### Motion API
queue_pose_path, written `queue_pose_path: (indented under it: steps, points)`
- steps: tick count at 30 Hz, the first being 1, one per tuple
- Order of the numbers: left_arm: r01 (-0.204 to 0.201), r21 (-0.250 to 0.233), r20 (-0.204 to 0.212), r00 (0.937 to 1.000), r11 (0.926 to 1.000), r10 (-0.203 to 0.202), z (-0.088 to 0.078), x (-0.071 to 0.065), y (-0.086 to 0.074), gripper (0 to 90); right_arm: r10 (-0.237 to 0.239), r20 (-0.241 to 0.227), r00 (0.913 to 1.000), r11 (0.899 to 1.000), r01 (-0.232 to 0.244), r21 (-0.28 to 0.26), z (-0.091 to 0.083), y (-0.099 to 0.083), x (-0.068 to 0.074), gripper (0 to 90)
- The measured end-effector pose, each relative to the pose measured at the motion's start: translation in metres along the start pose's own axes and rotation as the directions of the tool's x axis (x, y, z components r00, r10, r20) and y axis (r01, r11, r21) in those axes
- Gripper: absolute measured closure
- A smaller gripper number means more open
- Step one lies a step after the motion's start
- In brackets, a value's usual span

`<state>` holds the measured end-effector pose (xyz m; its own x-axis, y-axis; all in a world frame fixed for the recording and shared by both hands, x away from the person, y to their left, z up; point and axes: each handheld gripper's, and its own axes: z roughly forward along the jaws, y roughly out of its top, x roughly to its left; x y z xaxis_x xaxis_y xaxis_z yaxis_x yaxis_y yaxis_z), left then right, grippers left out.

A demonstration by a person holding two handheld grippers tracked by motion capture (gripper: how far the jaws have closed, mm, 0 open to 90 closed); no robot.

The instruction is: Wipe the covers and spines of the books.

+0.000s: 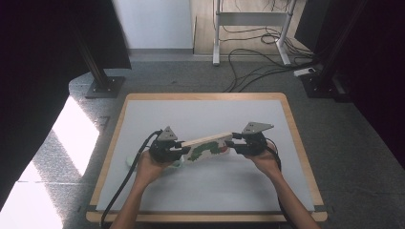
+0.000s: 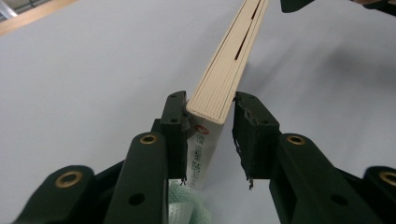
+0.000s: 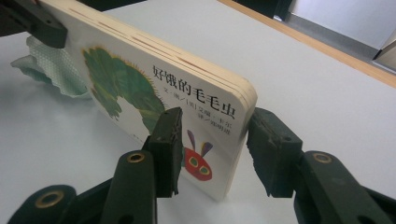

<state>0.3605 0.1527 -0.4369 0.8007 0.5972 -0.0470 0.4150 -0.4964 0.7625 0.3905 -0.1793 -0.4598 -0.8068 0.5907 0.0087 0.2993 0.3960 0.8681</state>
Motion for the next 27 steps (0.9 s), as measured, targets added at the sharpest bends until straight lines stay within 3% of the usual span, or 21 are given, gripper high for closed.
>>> queue_pose_path:
  steps: [4,10,20,27]
  points:
    - [0.013,-0.011,-0.002,0.9999,0.9999,-0.013,-0.001,-0.004,-0.001,64.7,0.004,-0.007,1.0000,1.000,-0.004,-0.003,-0.002,-0.001,0.000,54.7]
    - [0.073,-0.056,0.032,0.9969,0.9957,-0.071,-0.003,-0.009,-0.009,61.3,0.010,-0.025,0.9996,1.000,-0.010,-0.014,-0.007,-0.003,0.002,52.8]
    - [0.080,-0.059,0.054,0.9956,0.9950,-0.077,-0.006,-0.027,-0.016,55.9,0.026,-0.025,0.9993,1.000,-0.026,-0.001,-0.016,-0.008,0.010,45.9]
    - [0.060,-0.062,0.050,0.9971,0.9963,-0.057,-0.005,-0.040,-0.025,53.4,0.047,-0.016,0.9988,0.999,-0.046,0.002,-0.025,-0.019,0.015,45.2]
